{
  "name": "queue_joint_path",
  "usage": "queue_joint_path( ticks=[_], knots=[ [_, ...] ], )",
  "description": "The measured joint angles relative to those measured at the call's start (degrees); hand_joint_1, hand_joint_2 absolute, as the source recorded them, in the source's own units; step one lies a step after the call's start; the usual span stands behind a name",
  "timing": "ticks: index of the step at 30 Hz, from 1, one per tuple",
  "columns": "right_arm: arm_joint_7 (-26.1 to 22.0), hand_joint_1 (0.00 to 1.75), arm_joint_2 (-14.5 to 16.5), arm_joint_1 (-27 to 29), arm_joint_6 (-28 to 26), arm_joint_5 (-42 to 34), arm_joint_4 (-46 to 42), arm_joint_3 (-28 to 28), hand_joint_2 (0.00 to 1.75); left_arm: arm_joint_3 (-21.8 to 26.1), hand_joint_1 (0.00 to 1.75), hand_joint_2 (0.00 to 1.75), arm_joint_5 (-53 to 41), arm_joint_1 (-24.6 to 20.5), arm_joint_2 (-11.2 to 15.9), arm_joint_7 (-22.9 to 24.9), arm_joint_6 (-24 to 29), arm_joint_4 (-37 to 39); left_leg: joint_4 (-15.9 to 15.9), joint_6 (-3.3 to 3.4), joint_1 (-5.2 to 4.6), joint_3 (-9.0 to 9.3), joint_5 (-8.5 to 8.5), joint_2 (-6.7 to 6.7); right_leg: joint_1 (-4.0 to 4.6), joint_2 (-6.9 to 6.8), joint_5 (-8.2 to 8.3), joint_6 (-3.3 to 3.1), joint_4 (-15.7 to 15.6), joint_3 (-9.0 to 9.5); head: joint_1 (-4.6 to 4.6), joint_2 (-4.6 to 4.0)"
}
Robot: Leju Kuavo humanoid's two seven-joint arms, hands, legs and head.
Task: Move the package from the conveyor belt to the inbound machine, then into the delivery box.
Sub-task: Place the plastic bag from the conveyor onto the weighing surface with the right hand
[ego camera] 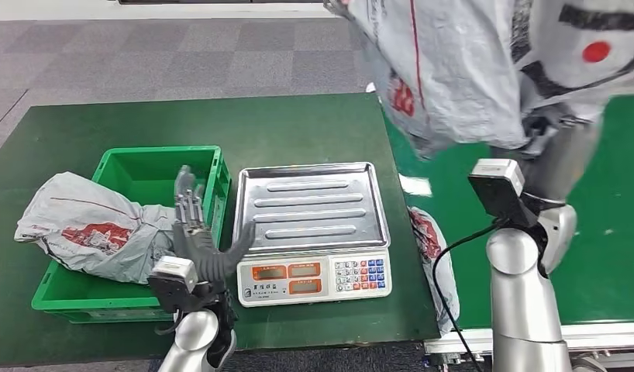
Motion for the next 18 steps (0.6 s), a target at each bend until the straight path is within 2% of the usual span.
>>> queue_joint_path(
  ticks=[1,3,6,8,10,15,18],
  knots=[
    [-0.82,1.75,0.08,-0.91,3.81,-2.95,2.58,1.40,1.75,-0.07,0.00,1.75,-0.09,-0.13,0.02,-0.02,2.42,-1.25,0.00,0.01,0.00,0.02,0.03,0.04,0.00,0.04,0.04,0.00,-0.01,0.00,0.00,0.00],
    [-3.72,1.75,0.39,-2.65,7.47,-7.42,8.22,3.62,1.75,-0.43,0.00,1.75,-0.07,-0.39,0.06,-0.02,5.19,-3.12,0.02,0.03,0.00,0.03,0.16,-0.06,0.00,-0.02,0.13,0.02,-0.01,-0.01,-0.01,0.00],
    [-8.37,1.75,1.11,-4.17,9.44,-13.21,14.74,5.75,1.75,-1.03,0.00,1.75,0.44,-0.60,0.09,-0.02,6.20,-4.98,0.02,0.01,0.00,-0.02,0.31,-0.41,0.01,-0.31,0.15,0.03,-0.01,0.01,-0.01,0.00],
    [-9.70,1.75,1.45,-4.34,9.69,-15.81,17.01,6.61,1.75,-1.37,0.00,1.75,0.70,-0.68,0.07,-0.01,6.03,-5.55,0.02,0.00,0.00,-0.04,0.30,-0.47,0.01,-0.35,0.15,0.03,-0.01,0.01,-0.01,0.00],
    [-7.02,1.75,1.57,-4.27,10.36,-16.11,18.62,7.37,1.75,-1.56,0.00,1.75,0.70,-0.71,0.02,0.01,5.90,-5.85,0.02,0.00,0.00,-0.05,0.28,-0.41,0.00,-0.28,0.15,0.03,-0.01,-0.02,-0.01,0.00],
    [5.93,1.75,1.40,-4.80,16.77,-14.82,25.96,8.77,1.75,-1.70,0.00,1.75,0.72,-0.66,-0.02,0.01,5.91,-6.43,0.02,-0.01,0.00,-0.07,0.26,-0.37,0.00,-0.23,0.15,0.03,-0.02,-0.05,-0.01,0.00],
    [7.73,1.75,1.30,-5.70,22.32,-16.13,31.11,9.56,1.75,-1.72,0.00,1.75,0.79,-0.64,-0.02,0.01,5.76,-6.44,0.02,-0.01,0.00,-0.08,0.27,-0.37,0.00,-0.23,0.15,0.03,-0.01,-0.06,-0.01,0.00]
  ],
)
